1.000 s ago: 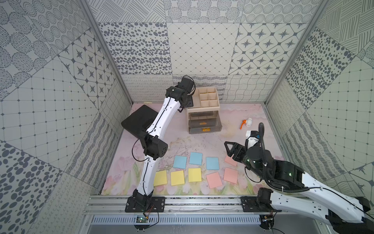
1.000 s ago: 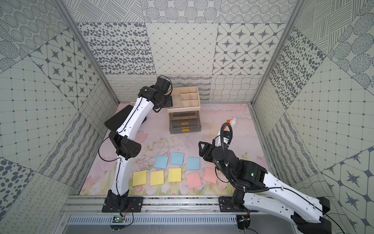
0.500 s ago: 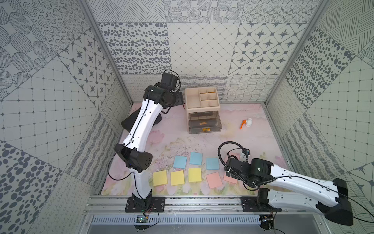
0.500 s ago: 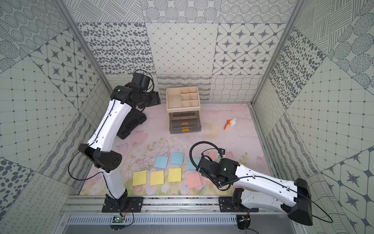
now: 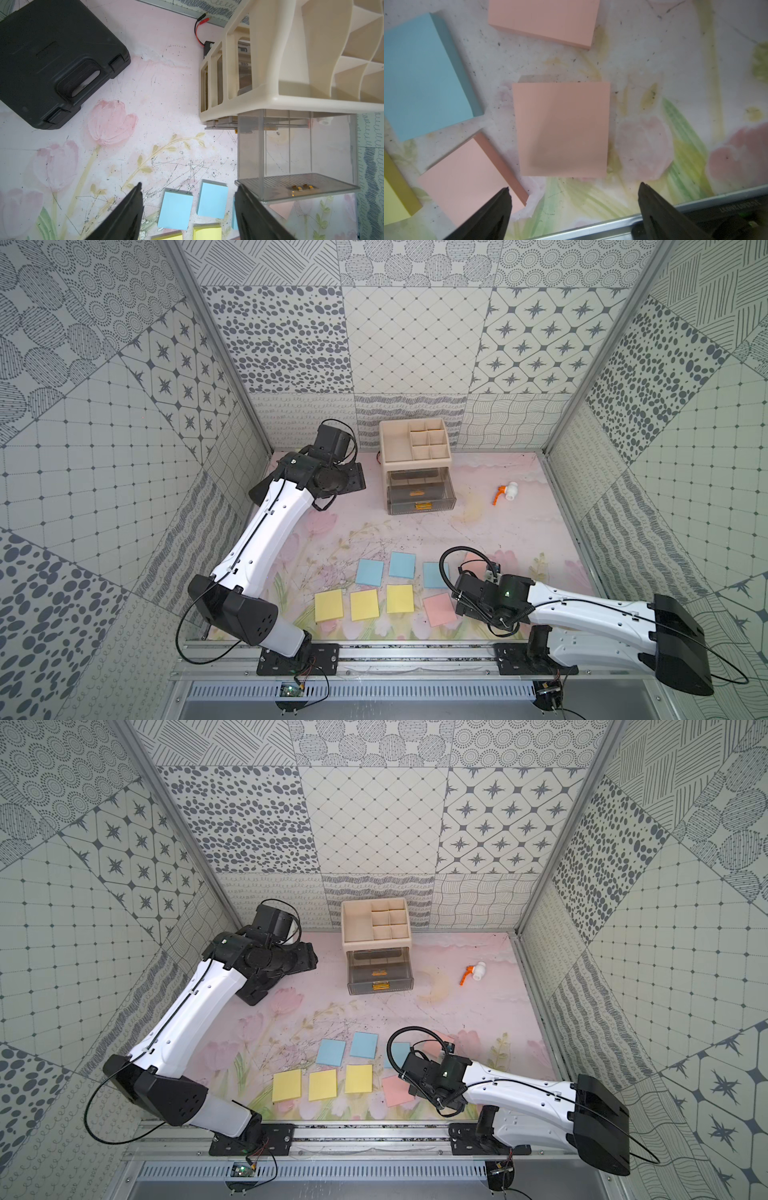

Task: Please put the sticky notes in the drawer by color
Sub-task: Pick up the sticky notes from the center of the board.

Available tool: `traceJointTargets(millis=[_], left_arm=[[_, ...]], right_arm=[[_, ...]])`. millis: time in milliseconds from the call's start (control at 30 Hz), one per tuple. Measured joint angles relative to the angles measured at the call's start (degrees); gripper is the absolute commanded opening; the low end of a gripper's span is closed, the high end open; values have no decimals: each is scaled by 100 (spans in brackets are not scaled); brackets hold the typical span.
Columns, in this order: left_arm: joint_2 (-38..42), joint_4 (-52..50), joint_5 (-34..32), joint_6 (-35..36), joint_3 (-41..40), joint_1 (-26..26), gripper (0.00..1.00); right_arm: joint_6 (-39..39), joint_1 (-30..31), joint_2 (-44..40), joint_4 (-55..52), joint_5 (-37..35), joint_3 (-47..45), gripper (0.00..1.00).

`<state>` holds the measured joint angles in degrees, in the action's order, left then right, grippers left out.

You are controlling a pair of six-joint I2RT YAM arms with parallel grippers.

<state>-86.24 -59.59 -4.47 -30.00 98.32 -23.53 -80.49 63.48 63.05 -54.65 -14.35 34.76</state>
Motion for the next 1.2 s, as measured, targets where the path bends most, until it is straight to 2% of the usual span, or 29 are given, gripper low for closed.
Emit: traceJointTargets(millis=[200,567,967,1200], left_arm=[[96,46,72,4,-264,0,72],[96,184,109,46,-275,0,72],[37,201,105,61,-275,0,72],[42,223,105,61,-319,0,72]], right_arm=[[236,-308,210,494,175,-114,99],[1062,-970,717,885,365,-107,99],[1517,-1150,1237,984,538,79,100],[1491,-1145,1106,994,535,-2,85]])
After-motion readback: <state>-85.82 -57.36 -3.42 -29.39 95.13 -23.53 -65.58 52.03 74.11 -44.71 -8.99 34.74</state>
